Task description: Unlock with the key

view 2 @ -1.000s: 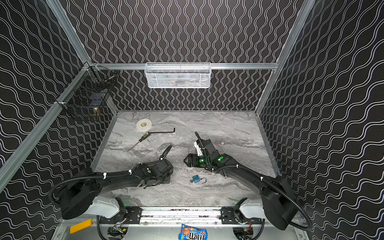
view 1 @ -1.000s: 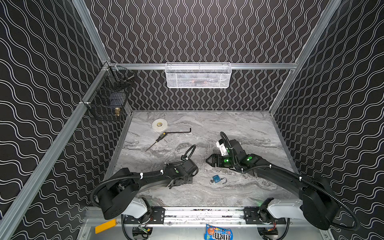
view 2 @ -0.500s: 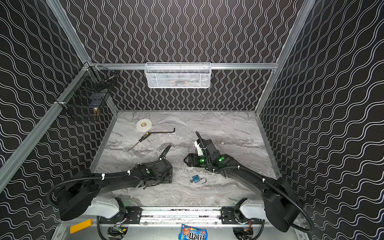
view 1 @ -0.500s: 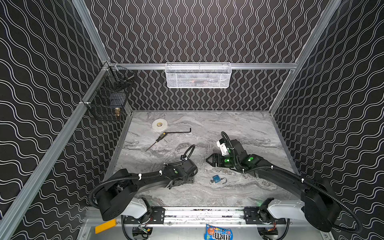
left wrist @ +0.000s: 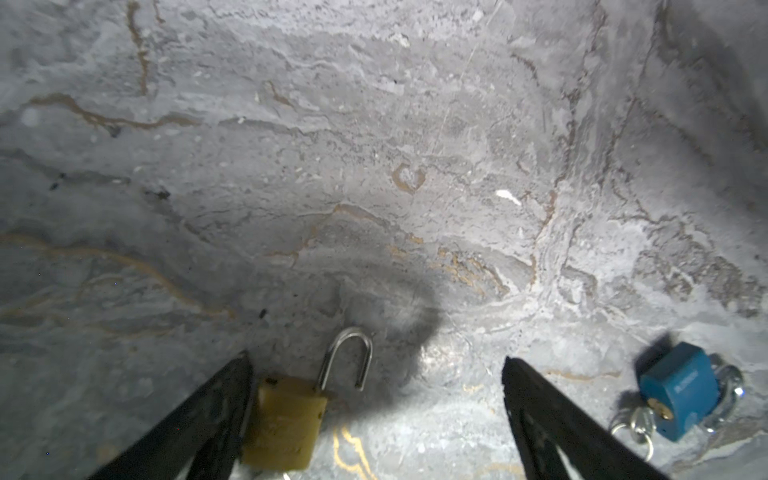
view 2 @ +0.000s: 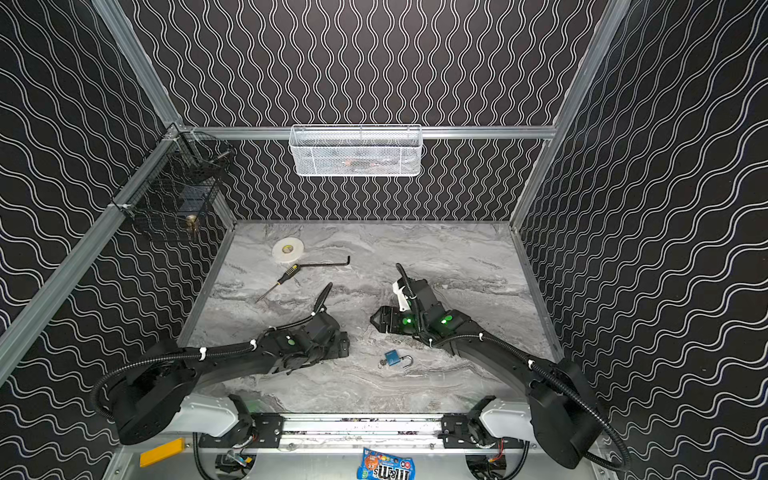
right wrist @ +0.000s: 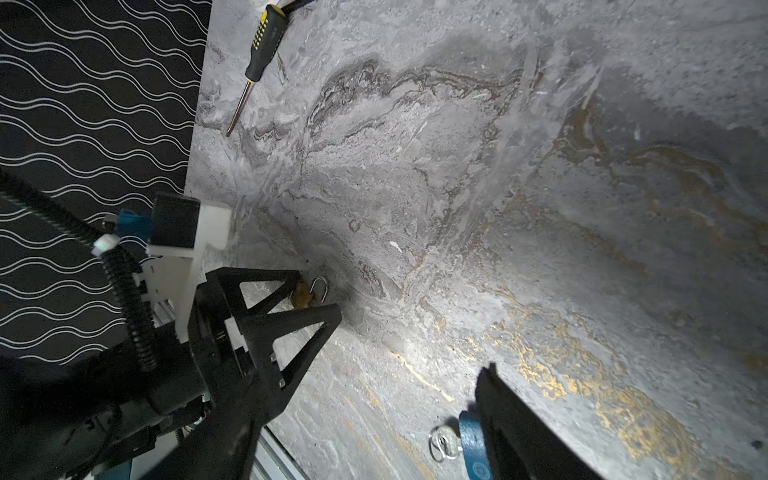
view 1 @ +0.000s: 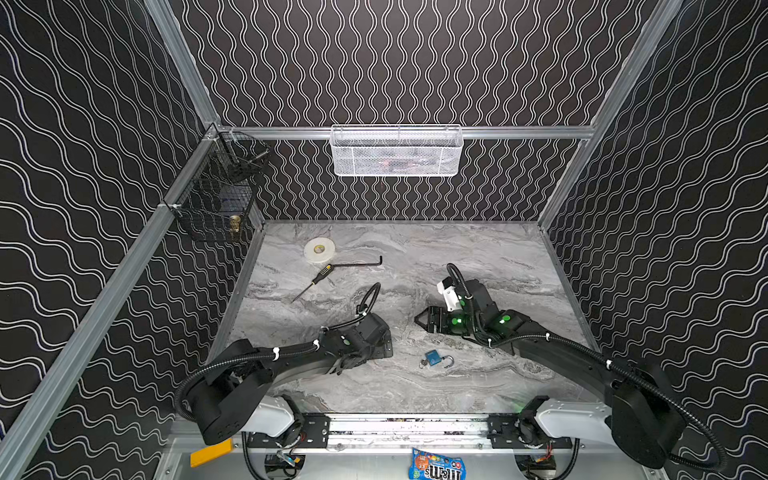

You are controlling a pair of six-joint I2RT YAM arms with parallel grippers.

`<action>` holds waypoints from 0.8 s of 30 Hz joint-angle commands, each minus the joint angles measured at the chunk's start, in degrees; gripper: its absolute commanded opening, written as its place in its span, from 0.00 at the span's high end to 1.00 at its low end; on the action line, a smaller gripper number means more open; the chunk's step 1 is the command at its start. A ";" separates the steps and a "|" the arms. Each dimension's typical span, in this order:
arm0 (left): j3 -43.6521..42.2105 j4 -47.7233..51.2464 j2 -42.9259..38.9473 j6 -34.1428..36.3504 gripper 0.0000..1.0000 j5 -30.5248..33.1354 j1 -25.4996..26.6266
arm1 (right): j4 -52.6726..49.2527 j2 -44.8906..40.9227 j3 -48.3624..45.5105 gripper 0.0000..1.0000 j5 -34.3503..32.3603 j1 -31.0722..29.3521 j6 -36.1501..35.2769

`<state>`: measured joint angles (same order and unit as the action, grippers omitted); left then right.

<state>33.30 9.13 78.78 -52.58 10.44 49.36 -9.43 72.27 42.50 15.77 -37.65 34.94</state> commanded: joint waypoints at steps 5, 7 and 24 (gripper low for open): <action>-2.71 1.95 -7.58 -3.84 0.02 -2.34 -3.01 | 2.65 -1.02 -0.48 0.19 1.31 1.71 0.71; -2.65 2.87 -11.34 -3.01 0.02 -1.16 -4.10 | 1.48 -1.72 0.25 0.19 0.63 2.82 -0.03; 9.12 12.13 -16.38 15.29 0.02 28.90 -27.70 | 2.38 -8.46 1.37 0.01 -31.56 27.90 -5.89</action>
<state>42.09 22.63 60.99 -42.81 30.30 24.80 -11.42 63.26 45.47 -4.27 -12.58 29.32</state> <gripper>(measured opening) 0.986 0.991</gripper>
